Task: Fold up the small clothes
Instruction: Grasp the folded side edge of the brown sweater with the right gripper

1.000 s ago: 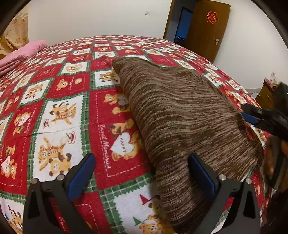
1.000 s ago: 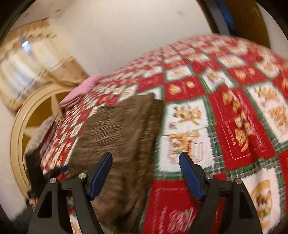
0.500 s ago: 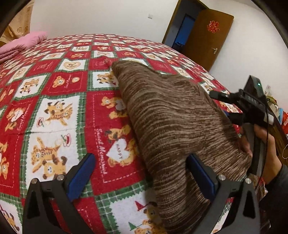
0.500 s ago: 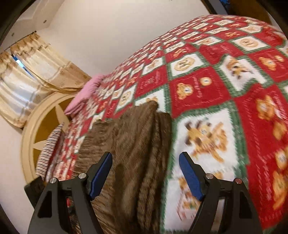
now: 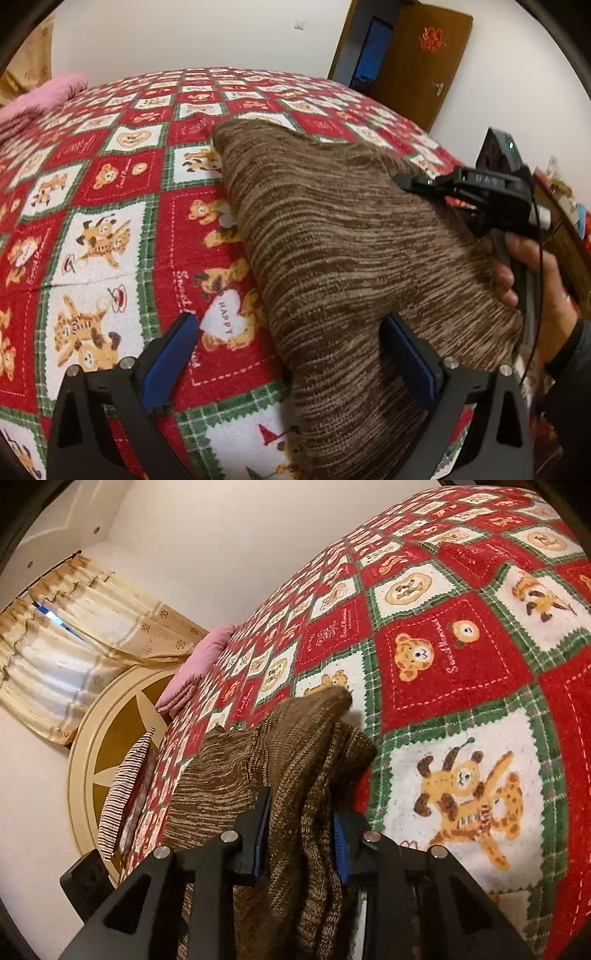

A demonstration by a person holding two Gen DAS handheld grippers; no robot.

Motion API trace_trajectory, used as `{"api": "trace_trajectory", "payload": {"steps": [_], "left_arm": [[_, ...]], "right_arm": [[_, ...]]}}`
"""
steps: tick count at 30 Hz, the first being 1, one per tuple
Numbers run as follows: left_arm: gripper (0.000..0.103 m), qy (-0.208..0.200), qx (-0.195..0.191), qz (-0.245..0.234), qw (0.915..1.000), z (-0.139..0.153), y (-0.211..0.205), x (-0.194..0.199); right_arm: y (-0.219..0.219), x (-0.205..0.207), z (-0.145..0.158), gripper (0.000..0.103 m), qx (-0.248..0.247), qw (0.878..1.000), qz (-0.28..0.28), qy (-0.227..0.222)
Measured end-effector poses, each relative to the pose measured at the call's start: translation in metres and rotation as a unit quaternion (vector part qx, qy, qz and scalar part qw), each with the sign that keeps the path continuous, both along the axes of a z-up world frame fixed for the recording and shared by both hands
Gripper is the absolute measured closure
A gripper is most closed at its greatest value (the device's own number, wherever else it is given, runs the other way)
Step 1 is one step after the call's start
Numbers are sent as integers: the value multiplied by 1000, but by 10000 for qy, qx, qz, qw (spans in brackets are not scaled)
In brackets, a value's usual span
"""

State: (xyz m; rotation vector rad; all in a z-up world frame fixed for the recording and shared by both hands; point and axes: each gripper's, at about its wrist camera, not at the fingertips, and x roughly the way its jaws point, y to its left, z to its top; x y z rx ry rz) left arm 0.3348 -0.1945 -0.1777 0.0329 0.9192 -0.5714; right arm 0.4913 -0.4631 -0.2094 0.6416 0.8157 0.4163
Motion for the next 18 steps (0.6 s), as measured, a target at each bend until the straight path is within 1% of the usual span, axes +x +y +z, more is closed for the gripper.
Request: {"api": "trace_trajectory", "payload": {"steps": [5,8,9,10,11,12,14,17,18], "left_arm": [[5,-83,168,-77,9998,1,-7,-3],[14,-110,112,-178,9997,2,-8,-5],[21,-111,65,-239,9996,2,-9,-6],[33,-102,12,-289,9995,3,-10,-6],[39,-76,-86,-371,9992,3,-11,-7],[43,-76,-132,-398,9991,4,-11,-9],[45,-100,-113,-403,9991,5,-14,-10],[54,-108,-137,-433,9989,7,-15,-11],[64,-125,-155,-447,9988,8,-15,-12]], "right_arm": [[1,-1,-1,73,-79,10000,-7,-30],[2,-1,-1,75,-124,9999,-33,-30],[3,-1,-1,75,-156,9999,-39,-32],[4,0,-2,75,-187,9998,-41,-31],[6,0,-1,75,-237,9997,-49,-33],[6,1,-1,75,-263,9996,-54,-34],[7,1,-1,75,-300,9995,-65,-40],[7,1,-1,75,-325,9994,-81,-50],[7,1,0,75,-356,9993,-96,-50]]}}
